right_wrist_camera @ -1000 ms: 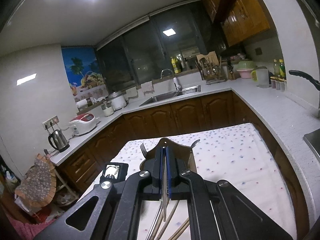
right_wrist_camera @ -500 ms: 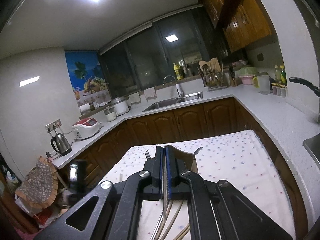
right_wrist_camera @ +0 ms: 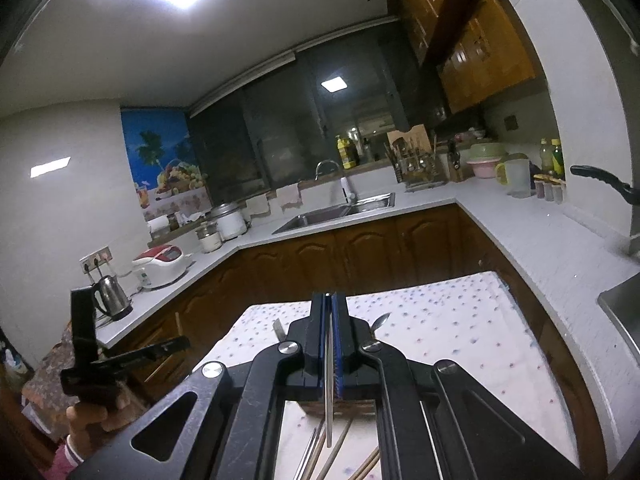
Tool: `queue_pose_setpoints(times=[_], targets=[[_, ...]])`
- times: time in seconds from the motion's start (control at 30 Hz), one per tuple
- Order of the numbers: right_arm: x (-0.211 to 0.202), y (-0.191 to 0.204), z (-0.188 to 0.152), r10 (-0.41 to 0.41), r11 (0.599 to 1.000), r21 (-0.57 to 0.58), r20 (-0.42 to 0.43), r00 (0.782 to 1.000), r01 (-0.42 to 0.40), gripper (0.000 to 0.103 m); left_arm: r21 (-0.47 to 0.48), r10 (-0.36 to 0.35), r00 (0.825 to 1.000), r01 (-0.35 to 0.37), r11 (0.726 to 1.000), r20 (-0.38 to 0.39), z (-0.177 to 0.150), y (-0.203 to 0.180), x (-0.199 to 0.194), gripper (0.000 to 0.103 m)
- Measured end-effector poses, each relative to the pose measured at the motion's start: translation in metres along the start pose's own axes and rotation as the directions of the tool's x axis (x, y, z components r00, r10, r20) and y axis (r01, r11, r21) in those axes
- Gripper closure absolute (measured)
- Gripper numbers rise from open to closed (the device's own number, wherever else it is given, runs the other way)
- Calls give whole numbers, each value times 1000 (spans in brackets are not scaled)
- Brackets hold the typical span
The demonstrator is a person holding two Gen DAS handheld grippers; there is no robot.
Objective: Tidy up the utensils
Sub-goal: 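Lower both chopsticks into the caddy slots and open both tools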
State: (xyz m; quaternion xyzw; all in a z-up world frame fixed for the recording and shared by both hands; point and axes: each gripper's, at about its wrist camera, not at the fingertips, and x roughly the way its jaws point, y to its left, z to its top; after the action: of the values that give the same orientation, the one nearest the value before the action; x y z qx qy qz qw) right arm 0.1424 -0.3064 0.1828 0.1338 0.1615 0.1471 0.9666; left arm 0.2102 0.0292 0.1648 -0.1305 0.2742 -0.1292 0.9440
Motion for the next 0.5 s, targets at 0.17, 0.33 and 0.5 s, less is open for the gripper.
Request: queue_pose_setpoints(times=[0.17,0.33,0.5], targets=[[10,-5,13,-12,1000,2,25,1000,12,100,-4,-14,996,14,1000,85,29,-15,3,98],[31,-12,32,-25,1000,7,43,999,24,100,-26,-7,985,12,1000,173,55,-26,14,98],[52,-16,44,-37,999,8,55,998,36,100,-50,47,972,-36,998,232,71,-33,44,98]])
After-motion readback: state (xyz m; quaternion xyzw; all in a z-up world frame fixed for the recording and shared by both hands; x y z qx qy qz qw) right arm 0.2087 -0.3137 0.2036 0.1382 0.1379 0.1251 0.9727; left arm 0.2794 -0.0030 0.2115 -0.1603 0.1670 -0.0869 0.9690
